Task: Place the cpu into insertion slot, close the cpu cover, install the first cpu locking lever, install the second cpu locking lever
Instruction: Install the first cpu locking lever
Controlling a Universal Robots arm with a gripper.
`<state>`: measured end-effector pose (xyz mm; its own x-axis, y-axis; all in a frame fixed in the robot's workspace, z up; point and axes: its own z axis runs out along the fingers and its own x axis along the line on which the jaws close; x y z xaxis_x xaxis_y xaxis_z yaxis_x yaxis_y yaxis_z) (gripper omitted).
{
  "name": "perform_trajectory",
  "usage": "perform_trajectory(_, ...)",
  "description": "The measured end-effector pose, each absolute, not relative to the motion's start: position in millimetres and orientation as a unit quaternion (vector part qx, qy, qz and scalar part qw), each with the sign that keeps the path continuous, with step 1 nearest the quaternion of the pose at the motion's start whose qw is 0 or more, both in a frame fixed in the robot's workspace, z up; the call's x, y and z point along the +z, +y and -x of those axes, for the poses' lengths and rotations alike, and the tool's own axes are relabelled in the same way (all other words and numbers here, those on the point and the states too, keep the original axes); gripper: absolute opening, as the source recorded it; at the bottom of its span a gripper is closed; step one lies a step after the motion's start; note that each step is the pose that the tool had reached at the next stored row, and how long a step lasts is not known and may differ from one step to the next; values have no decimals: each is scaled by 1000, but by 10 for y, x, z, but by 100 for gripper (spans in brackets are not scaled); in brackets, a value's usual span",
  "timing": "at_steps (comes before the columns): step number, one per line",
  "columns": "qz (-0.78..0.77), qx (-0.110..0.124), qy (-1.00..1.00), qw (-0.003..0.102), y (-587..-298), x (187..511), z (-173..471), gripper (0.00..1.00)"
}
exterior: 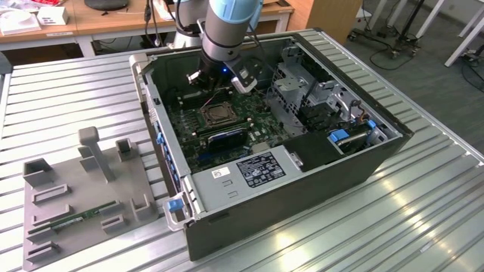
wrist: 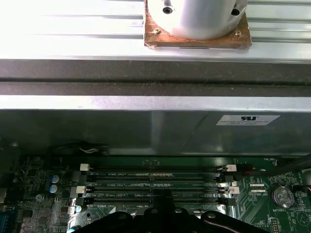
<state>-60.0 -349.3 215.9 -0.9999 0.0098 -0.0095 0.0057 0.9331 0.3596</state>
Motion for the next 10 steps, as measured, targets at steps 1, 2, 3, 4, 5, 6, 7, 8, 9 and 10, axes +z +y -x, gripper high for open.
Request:
perform_trajectory(1,-4,183,983,6,-3493,2158,600,11)
perform_trajectory(2,-4,183,983,6,-3493,2156,600,11)
perform_trajectory(3,-4,183,983,6,-3493,2152,600,11)
perform_trajectory(4,-4,183,983,6,-3493,2149,600,11)
perform_trajectory(5,-4,183,983,6,-3493,2146,600,11)
perform_trajectory(6,-4,183,983,6,-3493,2143,600,11)
perform_trajectory(7,-4,183,983,6,-3493,2139,600,11)
perform_trajectory(8,-4,183,983,6,-3493,2136,599,11)
perform_trajectory(9,-4,183,983,6,-3493,2134,598,11)
perform_trajectory(10,-4,183,983,6,-3493,2132,597,11)
